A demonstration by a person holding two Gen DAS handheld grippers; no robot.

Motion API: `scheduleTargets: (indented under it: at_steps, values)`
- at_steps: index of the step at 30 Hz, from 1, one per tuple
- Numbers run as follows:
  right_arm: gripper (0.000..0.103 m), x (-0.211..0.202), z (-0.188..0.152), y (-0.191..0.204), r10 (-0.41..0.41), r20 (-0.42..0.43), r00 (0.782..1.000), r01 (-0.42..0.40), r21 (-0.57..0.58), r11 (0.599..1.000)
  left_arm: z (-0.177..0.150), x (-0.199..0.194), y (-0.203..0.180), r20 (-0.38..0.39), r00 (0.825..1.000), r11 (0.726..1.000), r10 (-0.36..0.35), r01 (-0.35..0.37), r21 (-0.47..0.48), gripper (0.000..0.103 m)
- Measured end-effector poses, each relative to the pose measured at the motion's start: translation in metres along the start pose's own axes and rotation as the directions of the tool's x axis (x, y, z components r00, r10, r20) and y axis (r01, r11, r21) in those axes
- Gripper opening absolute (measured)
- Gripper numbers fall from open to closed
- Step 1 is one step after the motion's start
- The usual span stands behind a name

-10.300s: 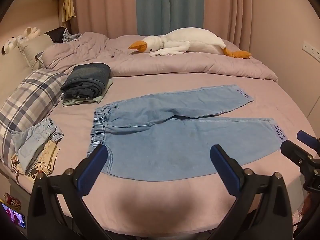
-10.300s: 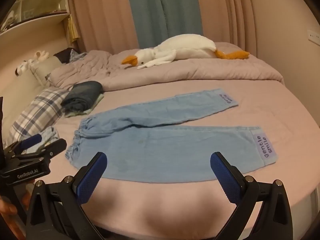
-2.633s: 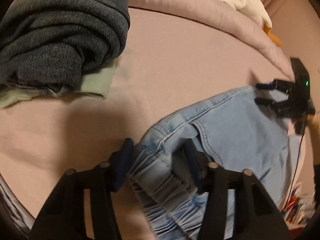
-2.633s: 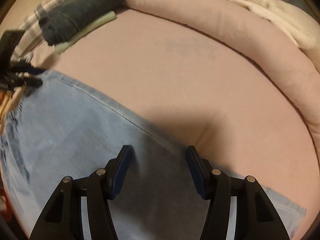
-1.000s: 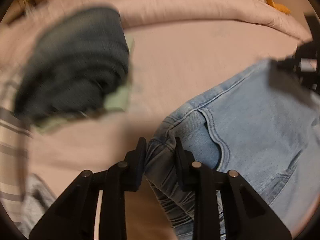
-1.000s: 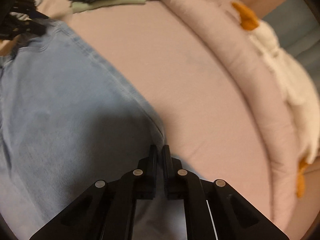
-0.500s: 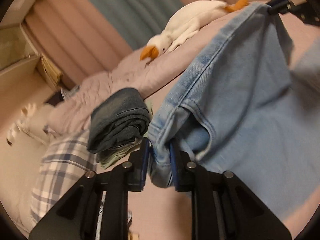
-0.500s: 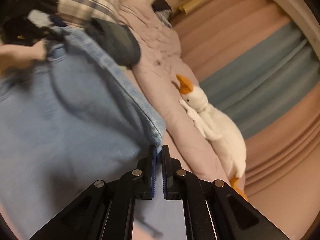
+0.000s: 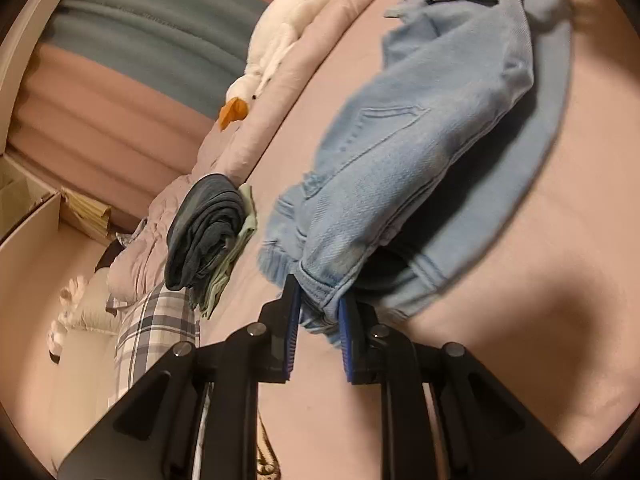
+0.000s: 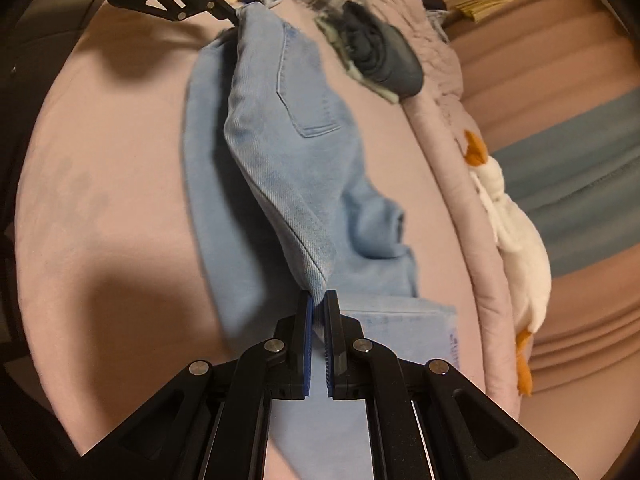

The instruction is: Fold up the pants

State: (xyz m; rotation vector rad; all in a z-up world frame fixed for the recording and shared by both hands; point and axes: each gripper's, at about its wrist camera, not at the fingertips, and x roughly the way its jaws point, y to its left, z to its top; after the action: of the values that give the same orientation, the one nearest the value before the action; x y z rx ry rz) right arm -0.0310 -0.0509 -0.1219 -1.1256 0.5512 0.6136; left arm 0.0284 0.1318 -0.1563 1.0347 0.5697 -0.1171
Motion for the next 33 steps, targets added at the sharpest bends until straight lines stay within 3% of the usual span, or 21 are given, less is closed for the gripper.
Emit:
scheduleTargets:
  at_steps: [3, 6, 9, 12, 13, 15, 16, 18, 20, 22, 24, 26, 28, 30, 32, 33]
  values:
    - [0.003, 0.005, 0.000, 0.008, 0.021, -0.029, 0.999, -0.021, 0.020, 1.000, -0.006, 0.002, -0.013, 0.007, 0.999, 0.997, 0.046, -0.047, 0.064, 0.024]
    - [0.004, 0.018, -0.006, 0.020, 0.046, -0.074, 0.996, -0.041, 0.071, 0.997, -0.007, 0.001, -0.015, -0.001, 0.999, 0.997, 0.038, -0.038, 0.064, 0.029]
    - [0.006, 0.014, -0.009, 0.022, 0.058, -0.074, 0.996, -0.047, 0.139, 0.989, -0.006, -0.008, -0.002, -0.010, 1.000, 0.999, -0.025, 0.025, -0.029, 0.032]
    - [0.007, 0.001, -0.016, -0.001, 0.150, -0.040, 0.988, -0.131, 0.306, 0.943, -0.007, -0.019, 0.017, -0.014, 0.996, 0.983, -0.093, 0.090, -0.163, 0.032]
    - [0.007, -0.006, -0.020, -0.016, 0.189, -0.006, 0.982, -0.171, 0.394, 0.903, -0.005, -0.026, 0.027, 0.010, 0.991, 0.965, -0.131, 0.129, -0.230, 0.033]
    - [0.007, -0.017, -0.028, -0.037, 0.246, 0.066, 0.967, -0.244, 0.517, 0.821, -0.002, -0.034, 0.036, 0.048, 0.984, 0.938, -0.173, 0.179, -0.295, 0.046]
    - [0.007, -0.022, -0.031, -0.045, 0.268, 0.105, 0.958, -0.279, 0.563, 0.778, 0.000, -0.036, 0.041, 0.064, 0.982, 0.924, -0.179, 0.190, -0.333, 0.048]
    - [0.007, -0.028, -0.033, -0.061, 0.296, 0.199, 0.934, -0.353, 0.639, 0.683, 0.011, -0.034, 0.049, 0.092, 0.970, 0.881, -0.224, 0.242, -0.406, 0.048]
    - [0.007, -0.021, -0.024, -0.067, 0.301, 0.232, 0.925, -0.376, 0.681, 0.628, 0.032, -0.022, 0.055, 0.123, 0.954, 0.819, -0.273, 0.298, -0.491, 0.049]
    - [0.007, -0.006, -0.007, -0.067, 0.309, 0.223, 0.925, -0.373, 0.693, 0.616, 0.054, -0.004, 0.051, 0.147, 0.935, 0.753, -0.322, 0.347, -0.558, 0.049]
    - [0.007, 0.015, 0.008, -0.060, 0.348, 0.200, 0.916, -0.381, 0.701, 0.602, 0.068, 0.007, 0.037, 0.142, 0.919, 0.705, -0.368, 0.375, -0.602, 0.049]
    - [0.007, 0.031, 0.016, -0.042, 0.402, 0.119, 0.908, -0.368, 0.686, 0.628, 0.075, 0.026, 0.023, 0.098, 0.891, 0.663, -0.443, 0.399, -0.633, 0.049]
    - [0.007, 0.041, 0.011, -0.019, 0.459, 0.026, 0.888, -0.360, 0.660, 0.660, 0.068, 0.038, 0.006, 0.027, 0.867, 0.662, -0.498, 0.400, -0.634, 0.048]
    - [0.007, 0.029, 0.001, -0.012, 0.423, 0.070, 0.904, -0.365, 0.643, 0.673, 0.056, 0.030, -0.002, 0.081, 0.876, 0.665, -0.476, 0.419, -0.618, 0.049]
    - [0.007, 0.024, -0.006, -0.020, 0.462, 0.097, 0.882, -0.403, 0.665, 0.628, 0.053, 0.022, -0.004, 0.093, 0.875, 0.673, -0.475, 0.429, -0.603, 0.049]
    - [0.007, 0.022, -0.011, -0.030, 0.492, 0.126, 0.861, -0.430, 0.696, 0.575, 0.054, 0.020, -0.002, 0.094, 0.872, 0.669, -0.480, 0.433, -0.604, 0.049]
